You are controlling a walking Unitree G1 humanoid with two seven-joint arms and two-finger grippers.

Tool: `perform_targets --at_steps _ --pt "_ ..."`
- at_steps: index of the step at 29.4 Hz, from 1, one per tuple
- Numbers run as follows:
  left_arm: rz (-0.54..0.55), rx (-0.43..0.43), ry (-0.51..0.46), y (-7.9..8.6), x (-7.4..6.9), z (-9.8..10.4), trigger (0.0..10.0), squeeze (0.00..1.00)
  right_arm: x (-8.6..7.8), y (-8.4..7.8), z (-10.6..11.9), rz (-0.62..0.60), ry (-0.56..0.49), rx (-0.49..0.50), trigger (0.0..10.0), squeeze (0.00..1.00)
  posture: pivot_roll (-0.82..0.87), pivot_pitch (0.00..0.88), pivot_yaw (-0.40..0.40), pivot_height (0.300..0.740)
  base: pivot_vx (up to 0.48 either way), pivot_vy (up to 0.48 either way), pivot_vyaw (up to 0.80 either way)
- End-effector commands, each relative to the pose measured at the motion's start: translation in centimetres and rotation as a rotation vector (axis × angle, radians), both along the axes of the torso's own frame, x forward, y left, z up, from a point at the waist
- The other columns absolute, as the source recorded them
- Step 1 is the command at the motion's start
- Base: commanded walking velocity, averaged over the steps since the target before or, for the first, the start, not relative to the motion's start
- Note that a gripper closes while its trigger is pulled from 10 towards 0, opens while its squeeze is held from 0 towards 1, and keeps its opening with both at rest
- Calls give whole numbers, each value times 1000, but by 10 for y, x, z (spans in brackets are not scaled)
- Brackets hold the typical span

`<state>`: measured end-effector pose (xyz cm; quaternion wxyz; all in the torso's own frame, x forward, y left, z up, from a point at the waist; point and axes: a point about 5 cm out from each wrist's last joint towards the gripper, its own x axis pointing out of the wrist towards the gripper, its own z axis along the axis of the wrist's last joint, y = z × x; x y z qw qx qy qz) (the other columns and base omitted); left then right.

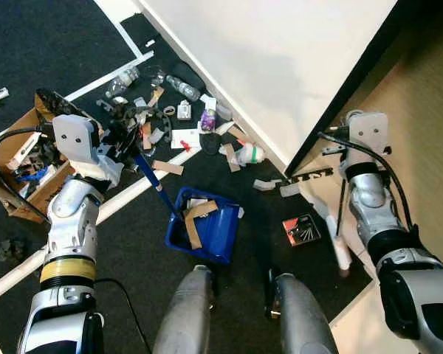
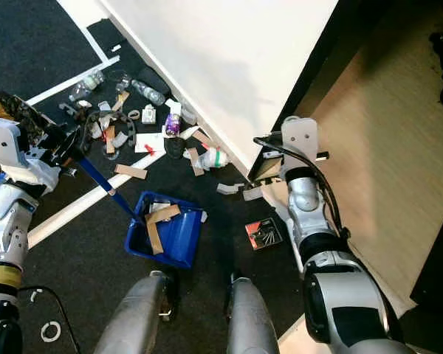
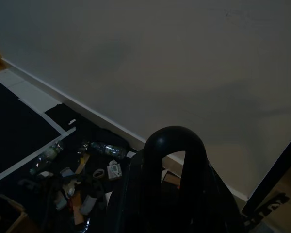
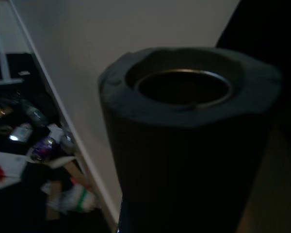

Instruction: Sweep floor

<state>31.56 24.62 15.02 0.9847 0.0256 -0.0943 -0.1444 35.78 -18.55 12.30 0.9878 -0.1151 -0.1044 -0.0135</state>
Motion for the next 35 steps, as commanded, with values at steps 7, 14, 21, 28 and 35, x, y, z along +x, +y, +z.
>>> perform_targets --at_steps 7,14,21,28,35 --pt "-25 -31 1 -22 -2 -6 10000 0 -5 9 -10 4 4 103 10000 0 231 346 -20 740 0 0 0" --pt "-73 -69 3 -44 -4 -9 10000 0 -3 14 -6 11 -26 273 10000 0 227 342 -23 740 0 0 0" --pt "-98 -84 12 -57 -3 -12 10000 0 -2 30 -2 85 -50 339 10000 0 221 339 -23 740 0 0 0" --pt "-117 -86 18 -62 -2 -13 10000 0 1 39 6 148 -77 403 10000 0 212 326 -21 740 0 0 0" --pt "-118 -94 19 -65 -1 -13 10000 0 4 43 11 160 -95 525 10000 0 206 315 -21 740 0 0 0"
